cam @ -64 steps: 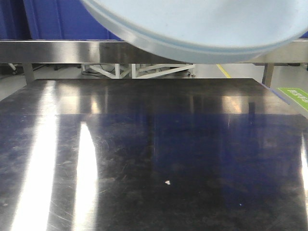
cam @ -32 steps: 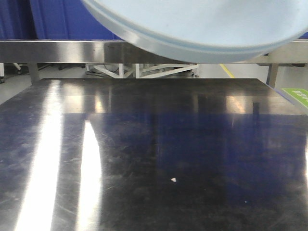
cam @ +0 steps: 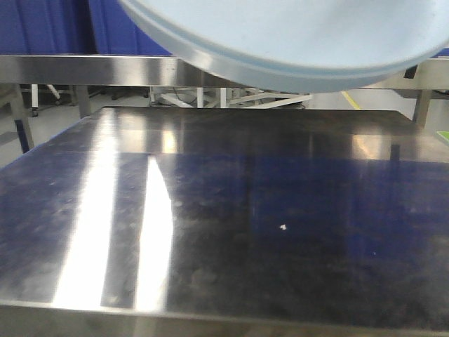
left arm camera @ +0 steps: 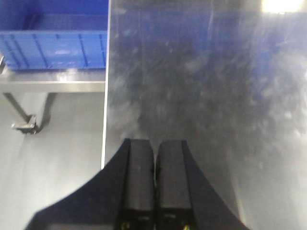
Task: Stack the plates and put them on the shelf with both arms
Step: 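Hold the plate stack raised in the right gripper while driving to the shelf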
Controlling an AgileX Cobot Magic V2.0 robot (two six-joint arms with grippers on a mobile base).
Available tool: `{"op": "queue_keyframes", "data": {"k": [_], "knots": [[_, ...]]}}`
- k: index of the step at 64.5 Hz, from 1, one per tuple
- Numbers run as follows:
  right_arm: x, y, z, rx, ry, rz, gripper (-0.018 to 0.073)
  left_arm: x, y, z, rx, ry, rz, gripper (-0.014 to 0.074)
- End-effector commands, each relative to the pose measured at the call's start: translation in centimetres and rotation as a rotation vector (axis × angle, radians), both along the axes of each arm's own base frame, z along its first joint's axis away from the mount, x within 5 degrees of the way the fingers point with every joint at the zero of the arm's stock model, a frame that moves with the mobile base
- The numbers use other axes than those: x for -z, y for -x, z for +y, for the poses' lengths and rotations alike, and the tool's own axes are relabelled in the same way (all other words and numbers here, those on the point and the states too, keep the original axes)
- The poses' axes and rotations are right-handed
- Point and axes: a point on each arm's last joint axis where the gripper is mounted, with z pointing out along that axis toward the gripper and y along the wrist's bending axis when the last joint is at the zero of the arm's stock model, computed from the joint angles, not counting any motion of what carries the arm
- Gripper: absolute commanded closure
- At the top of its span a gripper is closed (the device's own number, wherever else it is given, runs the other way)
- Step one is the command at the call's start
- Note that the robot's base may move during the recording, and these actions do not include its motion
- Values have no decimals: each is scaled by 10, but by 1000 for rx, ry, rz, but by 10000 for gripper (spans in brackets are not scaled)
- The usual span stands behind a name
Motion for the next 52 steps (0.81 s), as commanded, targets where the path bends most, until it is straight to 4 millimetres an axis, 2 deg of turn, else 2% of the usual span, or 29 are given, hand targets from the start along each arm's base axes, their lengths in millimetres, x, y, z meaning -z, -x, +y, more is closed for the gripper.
{"op": "queue_keyframes", "data": {"k": [1,52], "knots": [[-18,-1,-2,42,-66,-89,503,-15,-4,0,-19,34,-99,511],[-18,-1,-2,41,-66,-88,503,-15,-4,0,-19,34,-99,511]]}}
